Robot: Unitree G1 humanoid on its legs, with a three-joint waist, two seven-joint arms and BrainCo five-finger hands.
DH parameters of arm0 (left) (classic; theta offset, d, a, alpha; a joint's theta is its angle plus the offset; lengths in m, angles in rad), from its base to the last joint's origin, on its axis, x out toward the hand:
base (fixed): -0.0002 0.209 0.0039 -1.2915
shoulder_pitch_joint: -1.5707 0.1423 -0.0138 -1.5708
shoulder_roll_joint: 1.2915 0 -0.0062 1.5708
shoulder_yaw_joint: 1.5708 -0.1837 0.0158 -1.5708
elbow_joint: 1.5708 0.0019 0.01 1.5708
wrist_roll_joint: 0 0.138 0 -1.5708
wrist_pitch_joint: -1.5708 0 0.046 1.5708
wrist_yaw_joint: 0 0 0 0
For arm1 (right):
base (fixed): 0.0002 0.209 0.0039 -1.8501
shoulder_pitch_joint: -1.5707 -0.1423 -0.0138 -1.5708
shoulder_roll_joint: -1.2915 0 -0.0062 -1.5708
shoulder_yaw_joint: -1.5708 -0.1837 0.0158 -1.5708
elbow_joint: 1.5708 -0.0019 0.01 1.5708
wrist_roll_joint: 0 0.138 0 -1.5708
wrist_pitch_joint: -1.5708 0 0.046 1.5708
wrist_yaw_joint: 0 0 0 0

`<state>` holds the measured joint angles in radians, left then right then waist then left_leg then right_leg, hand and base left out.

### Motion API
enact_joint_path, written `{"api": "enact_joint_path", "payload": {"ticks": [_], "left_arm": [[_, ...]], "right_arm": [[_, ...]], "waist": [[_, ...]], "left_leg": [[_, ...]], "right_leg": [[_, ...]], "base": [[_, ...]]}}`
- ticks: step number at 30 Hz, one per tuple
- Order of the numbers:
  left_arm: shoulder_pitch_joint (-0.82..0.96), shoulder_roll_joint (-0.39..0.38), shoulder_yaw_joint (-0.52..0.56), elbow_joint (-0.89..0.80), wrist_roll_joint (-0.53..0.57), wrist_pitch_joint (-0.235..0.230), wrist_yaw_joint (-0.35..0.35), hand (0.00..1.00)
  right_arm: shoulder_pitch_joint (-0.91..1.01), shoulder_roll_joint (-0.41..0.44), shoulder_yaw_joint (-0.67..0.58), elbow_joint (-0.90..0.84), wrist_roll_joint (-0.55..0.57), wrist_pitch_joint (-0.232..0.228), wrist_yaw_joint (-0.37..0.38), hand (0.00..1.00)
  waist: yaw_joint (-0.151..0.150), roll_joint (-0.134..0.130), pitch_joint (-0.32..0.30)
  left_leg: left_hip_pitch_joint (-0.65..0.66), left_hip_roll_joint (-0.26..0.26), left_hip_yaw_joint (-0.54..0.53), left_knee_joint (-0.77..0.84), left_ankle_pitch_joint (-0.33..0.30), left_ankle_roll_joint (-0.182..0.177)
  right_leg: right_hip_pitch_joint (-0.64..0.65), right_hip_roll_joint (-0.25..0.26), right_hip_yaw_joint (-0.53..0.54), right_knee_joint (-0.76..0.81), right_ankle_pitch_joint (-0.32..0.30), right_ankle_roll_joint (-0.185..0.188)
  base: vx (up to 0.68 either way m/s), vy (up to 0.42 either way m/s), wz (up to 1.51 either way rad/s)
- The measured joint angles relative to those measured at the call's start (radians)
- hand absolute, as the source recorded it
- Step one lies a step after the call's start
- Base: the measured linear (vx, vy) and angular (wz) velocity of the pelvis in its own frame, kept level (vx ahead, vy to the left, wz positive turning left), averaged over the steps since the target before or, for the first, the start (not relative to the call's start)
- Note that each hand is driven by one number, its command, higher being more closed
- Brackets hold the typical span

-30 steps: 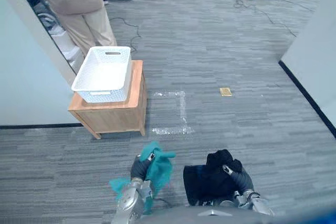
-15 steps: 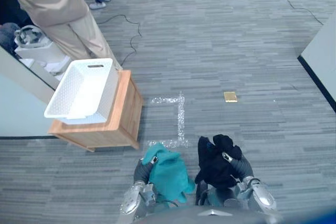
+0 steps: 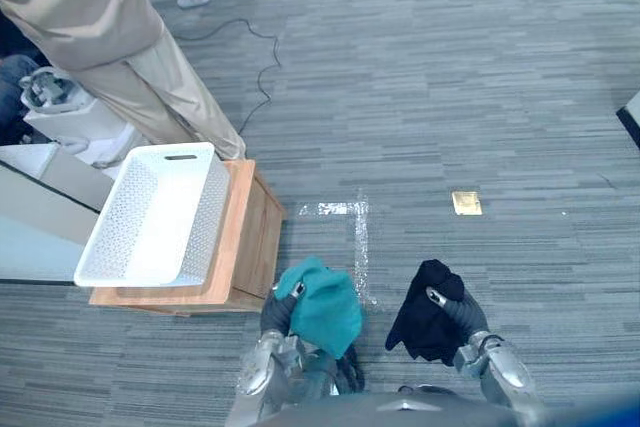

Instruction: Tidy the bed and pick cloth on bed and put in laundry

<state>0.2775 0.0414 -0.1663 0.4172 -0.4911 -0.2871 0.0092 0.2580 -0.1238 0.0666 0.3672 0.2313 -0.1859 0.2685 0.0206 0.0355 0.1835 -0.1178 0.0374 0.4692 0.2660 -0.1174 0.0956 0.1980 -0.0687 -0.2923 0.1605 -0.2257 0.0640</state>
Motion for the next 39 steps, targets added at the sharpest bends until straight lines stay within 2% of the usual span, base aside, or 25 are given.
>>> {"api": "enact_joint_path", "payload": {"ticks": [1,3,4,5,7,9,11,12,14,15,17,20,22,24,25,26,27,28,29,31,32,34,35,37,39], "left_arm": [[0.01,0.002,0.014,-0.005,0.0,0.003,0.004,1.0],[0.019,0.015,0.019,-0.016,0.0,0.02,0.01,1.0],[0.018,0.036,0.02,-0.019,0.001,0.038,0.021,1.0],[0.018,0.042,0.017,-0.019,0.001,0.045,0.026,1.0],[0.019,0.047,0.002,-0.025,0.002,0.048,0.045,1.0],[0.012,0.055,-0.001,-0.025,0.002,0.045,0.053,1.0],[0.01,0.058,-0.003,-0.025,0.002,0.045,0.074,1.0],[0.01,0.064,-0.01,-0.023,0.002,0.044,0.077,1.0],[0.013,0.084,-0.023,-0.023,0.002,0.039,0.076,1.0],[0.022,0.11,-0.031,-0.009,0.002,0.036,0.075,1.0],[0.032,0.081,-0.069,0.024,0.011,0.02,0.059,1.0],[0.063,0.073,-0.063,0.027,0.011,-0.008,0.04,1.0],[0.07,0.077,-0.05,0.025,0.008,-0.016,0.04,1.0],[0.069,0.068,-0.02,0.023,0.0,-0.016,0.04,1.0],[0.07,0.059,-0.017,0.014,-0.002,-0.015,0.038,1.0],[0.077,0.05,-0.013,-0.01,-0.01,-0.012,0.028,1.0],[0.083,0.045,-0.007,-0.018,-0.01,-0.012,0.019,1.0],[0.101,0.041,0.005,-0.025,-0.01,-0.01,0.007,1.0],[0.105,0.04,0.008,-0.026,-0.009,-0.001,-0.009,1.0],[0.103,0.035,0.011,-0.034,-0.008,0.002,-0.032,1.0],[0.105,0.033,0.012,-0.037,-0.008,0.002,-0.038,1.0],[0.123,0.021,0.02,-0.055,-0.008,0.009,-0.055,1.0],[0.122,0.02,0.021,-0.057,-0.008,0.01,-0.056,1.0],[0.125,0.032,0.023,-0.06,-0.008,0.015,-0.073,1.0],[0.129,0.032,0.019,-0.06,-0.005,0.018,-0.077,1.0]], "right_arm": [[0.001,0.005,0.013,0.0,-0.002,0.004,0.004,1.0],[0.006,0.018,0.033,-0.001,-0.002,0.006,0.004,1.0],[0.007,0.033,0.043,-0.002,-0.003,0.011,0.004,1.0],[0.009,0.036,0.045,-0.004,-0.004,0.013,0.004,1.0],[0.042,0.034,0.055,-0.018,-0.011,0.025,-0.007,1.0],[0.054,0.034,0.077,-0.029,-0.011,0.024,-0.017,1.0],[0.057,0.034,0.085,-0.028,-0.01,0.024,-0.022,1.0],[0.059,0.033,0.085,-0.027,-0.008,0.017,-0.031,1.0],[0.068,0.035,0.085,-0.03,-0.004,-0.006,-0.037,1.0],[0.078,0.044,0.085,-0.033,0.0,-0.013,-0.038,1.0],[0.091,0.02,0.062,-0.039,0.013,-0.02,-0.051,1.0],[0.049,-0.002,0.075,-0.037,0.021,-0.021,-0.055,1.0],[0.01,-0.004,0.088,-0.038,0.021,-0.021,-0.044,1.0],[-0.018,-0.004,0.099,-0.04,0.021,-0.018,-0.035,1.0],[-0.02,-0.005,0.109,-0.065,0.02,-0.014,-0.035,1.0],[-0.005,-0.015,0.121,-0.087,0.02,-0.005,-0.035,1.0],[0.0,-0.017,0.125,-0.089,0.019,0.0,-0.035,1.0],[0.007,-0.011,0.14,-0.09,0.018,0.008,-0.035,1.0],[0.011,-0.007,0.143,-0.096,0.016,0.009,-0.035,1.0],[-0.001,-0.012,0.119,-0.093,0.006,0.013,-0.037,1.0],[-0.003,-0.012,0.112,-0.091,0.0,0.016,-0.038,1.0],[-0.007,-0.01,0.1,-0.077,-0.011,0.02,-0.048,1.0],[-0.01,-0.007,0.098,-0.073,-0.012,0.02,-0.052,1.0],[-0.022,0.013,0.109,-0.063,-0.022,0.021,-0.065,1.0],[-0.042,0.02,0.109,-0.062,-0.035,0.021,-0.077,1.0]], "waist": [[0.001,-0.016,-0.012],[0.0,-0.049,-0.039],[-0.004,-0.074,-0.046],[-0.008,-0.081,-0.049],[-0.029,-0.067,-0.047],[-0.035,-0.067,-0.048],[-0.047,-0.051,-0.042],[-0.057,-0.043,-0.037],[-0.057,-0.07,-0.039],[-0.056,-0.105,-0.044],[-0.043,-0.051,-0.044],[-0.019,0.001,-0.049],[-0.009,-0.003,-0.051],[-0.003,-0.014,-0.049],[-0.003,-0.006,-0.041],[-0.003,0.005,-0.03],[-0.002,0.005,-0.031],[0.014,-0.008,-0.029],[0.026,-0.007,-0.033],[0.028,0.001,-0.03],[0.028,0.002,-0.03],[0.025,0.005,-0.04],[0.025,-0.008,-0.036],[0.06,-0.036,-0.036],[0.064,-0.039,-0.038]], "left_leg": [[0.041,-0.008,0.01,-0.003,-0.029,0.012],[0.102,-0.034,-0.023,-0.031,-0.077,0.008],[0.141,-0.071,-0.061,-0.052,-0.088,0.012],[0.165,-0.081,-0.084,-0.058,-0.093,0.014],[0.257,-0.078,-0.19,-0.094,-0.101,0.011],[0.282,-0.071,-0.273,-0.113,-0.105,0.005],[0.295,-0.035,-0.362,-0.113,-0.117,-0.015],[0.296,-0.007,-0.428,-0.108,-0.127,-0.036],[0.295,-0.003,-0.516,-0.104,-0.147,-0.076],[0.292,-0.013,-0.577,-0.083,-0.175,-0.106],[0.292,0.042,-0.547,-0.089,-0.176,-0.134],[0.294,0.092,-0.551,-0.089,-0.169,-0.175],[0.278,0.102,-0.552,-0.064,-0.155,-0.188],[0.207,0.102,-0.544,0.078,-0.154,-0.19],[0.138,0.121,-0.507,0.243,-0.147,-0.195],[0.071,0.161,-0.444,0.401,-0.106,-0.19],[0.05,0.182,-0.41,0.456,-0.073,-0.191],[0.026,0.209,-0.345,0.518,-0.03,-0.186],[0.019,0.216,-0.289,0.524,-0.071,-0.175],[-0.012,0.186,-0.207,0.446,-0.148,-0.17],[-0.009,0.163,-0.174,0.366,-0.137,-0.17],[0.058,0.094,-0.083,0.113,-0.079,-0.123],[0.077,0.075,-0.08,0.065,-0.068,-0.105],[0.083,0.051,-0.065,0.012,-0.055,-0.087],[0.087,0.045,-0.052,0.013,-0.052,-0.082]], "right_leg": [[-0.031,-0.029,-0.004,0.153,-0.03,0.049],[-0.153,-0.106,-0.017,0.512,-0.027,0.081],[-0.239,-0.177,-0.015,0.744,-0.009,0.091],[-0.265,-0.203,-0.015,0.834,-0.015,0.08],[-0.338,-0.234,-0.012,0.953,-0.047,0.034],[-0.421,-0.222,0.032,0.888,-0.061,0.027],[-0.472,-0.172,0.079,0.701,-0.065,0.026],[-0.467,-0.126,0.125,0.507,-0.041,0.045],[-0.438,-0.095,0.238,0.198,0.031,0.064],[-0.396,-0.093,0.303,0.093,0.152,0.098],[-0.367,-0.05,0.272,0.133,0.139,0.04],[-0.369,-0.028,0.226,0.204,0.096,0.001],[-0.357,-0.021,0.21,0.214,0.065,-0.009],[-0.32,-0.033,0.172,0.198,0.036,-0.015],[-0.265,-0.037,0.13,0.157,0.028,-0.021],[-0.2,-0.029,0.084,0.119,0.024,-0.027],[-0.172,-0.028,0.071,0.104,0.02,-0.034],[-0.128,-0.036,0.045,0.075,0.02,-0.034],[-0.102,-0.05,0.015,0.063,0.018,-0.037],[-0.089,-0.077,-0.026,0.057,0.013,-0.028],[-0.084,-0.084,-0.036,0.058,0.013,-0.022],[-0.064,-0.104,-0.045,0.051,0.012,-0.006],[-0.065,-0.109,-0.041,0.042,0.019,0.005],[-0.038,-0.11,-0.028,-0.034,0.044,0.027],[-0.02,-0.113,-0.022,-0.065,0.058,0.031]], "base": [[0.36,0.192,0.31],[0.39,0.145,0.48],[0.35,0.05,0.64],[0.43,0.028,1.06],[0.39,-0.023,1.3],[0.35,-0.132,1.35],[0.32,-0.234,1.49],[0.21,-0.249,1.66],[0.33,-0.412,1.62],[0.4,-0.495,1.6],[0.36,-0.379,1.3],[0.23,-0.169,0.46],[0.2,-0.172,0.51],[0.16,-0.166,0.69],[0.13,-0.104,0.99],[0.14,-0.094,0.94],[0.18,-0.095,0.76],[0.18,-0.075,0.59],[0.18,-0.059,0.62],[0.13,0.012,0.62],[0.17,0.095,0.73],[0.17,0.107,0.96],[0.13,0.092,0.74],[0.15,0.072,0.15],[0.1,0.016,-0.06]]}}
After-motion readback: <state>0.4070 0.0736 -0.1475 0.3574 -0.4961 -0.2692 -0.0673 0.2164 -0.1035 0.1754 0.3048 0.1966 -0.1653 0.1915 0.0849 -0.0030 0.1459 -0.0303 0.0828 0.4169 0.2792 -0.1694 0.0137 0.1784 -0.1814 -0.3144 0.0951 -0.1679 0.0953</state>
